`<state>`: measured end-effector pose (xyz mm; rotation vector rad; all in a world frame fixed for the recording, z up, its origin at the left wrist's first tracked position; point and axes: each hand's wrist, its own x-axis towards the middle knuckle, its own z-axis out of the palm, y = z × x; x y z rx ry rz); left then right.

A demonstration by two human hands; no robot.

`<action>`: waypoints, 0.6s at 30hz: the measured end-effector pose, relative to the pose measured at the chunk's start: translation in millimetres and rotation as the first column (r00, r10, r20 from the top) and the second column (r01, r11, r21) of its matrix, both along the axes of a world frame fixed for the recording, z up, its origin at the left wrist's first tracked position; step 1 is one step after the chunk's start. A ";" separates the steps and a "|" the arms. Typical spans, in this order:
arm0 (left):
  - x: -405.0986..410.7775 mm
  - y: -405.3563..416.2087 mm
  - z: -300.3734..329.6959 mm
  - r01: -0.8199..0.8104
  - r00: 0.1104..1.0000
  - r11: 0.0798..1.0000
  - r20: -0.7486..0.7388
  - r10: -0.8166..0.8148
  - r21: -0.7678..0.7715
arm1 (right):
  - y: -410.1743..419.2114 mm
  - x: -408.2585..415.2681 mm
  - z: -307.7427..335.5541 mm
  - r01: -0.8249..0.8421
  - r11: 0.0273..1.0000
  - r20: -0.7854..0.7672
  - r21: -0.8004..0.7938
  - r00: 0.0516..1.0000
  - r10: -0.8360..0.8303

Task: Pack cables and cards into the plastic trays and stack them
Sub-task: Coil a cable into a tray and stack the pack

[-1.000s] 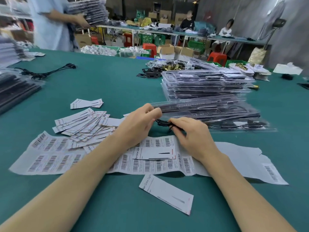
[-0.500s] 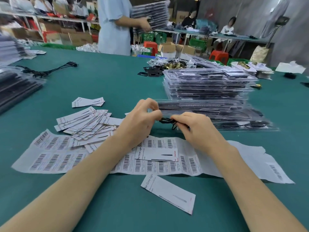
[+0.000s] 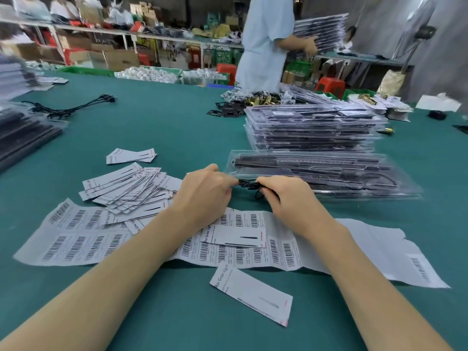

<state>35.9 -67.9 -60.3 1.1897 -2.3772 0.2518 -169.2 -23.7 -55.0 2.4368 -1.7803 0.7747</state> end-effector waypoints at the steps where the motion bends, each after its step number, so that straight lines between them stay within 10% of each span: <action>1: -0.3 0.3 0.3 0.001 1.000 1.000 0.009 -0.001 0.020 | 0.3 0.1 -0.1 0.001 1.000 -0.001 -0.005 1.000 -0.001; 18: -0.2 -8.6 -6.6 0.057 0.969 0.998 -0.238 -0.061 -0.024 | 9.0 0.5 19.7 0.098 0.989 -0.006 -0.113 0.995 -0.099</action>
